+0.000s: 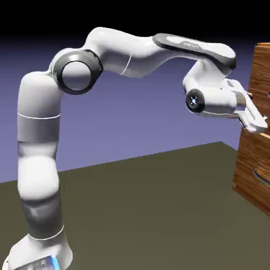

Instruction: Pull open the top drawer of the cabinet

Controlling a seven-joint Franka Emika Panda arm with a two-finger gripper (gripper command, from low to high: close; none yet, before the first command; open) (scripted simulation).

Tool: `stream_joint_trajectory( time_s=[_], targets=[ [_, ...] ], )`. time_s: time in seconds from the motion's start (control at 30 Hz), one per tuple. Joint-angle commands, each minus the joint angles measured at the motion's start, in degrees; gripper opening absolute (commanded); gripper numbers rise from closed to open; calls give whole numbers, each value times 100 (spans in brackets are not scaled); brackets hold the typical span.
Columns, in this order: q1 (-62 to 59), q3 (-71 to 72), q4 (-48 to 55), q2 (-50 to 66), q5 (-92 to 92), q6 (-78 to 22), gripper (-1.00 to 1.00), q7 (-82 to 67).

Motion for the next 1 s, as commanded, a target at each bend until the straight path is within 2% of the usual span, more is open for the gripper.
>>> stream_joint_trajectory(
  time_s=[0.0, 0.3, 0.37, 0.63, 0.67, 0.97],
  targets=[
    [-4, -8, 121, 84, 250, -17, 0, 189],
    [-42, -82, 1209, 835, 2492, -169, 0, 1890],
    [-42, -84, 1231, 849, 2535, -172, 0, 1923],
    [-110, 91, 2877, 1962, 2013, 359, 0, 2486],
    [-110, 91, 2877, 1963, 2013, 359, -100, 2486],
    [-53, -72, 1216, 839, 2540, -175, -100, 1913]
  ],
)
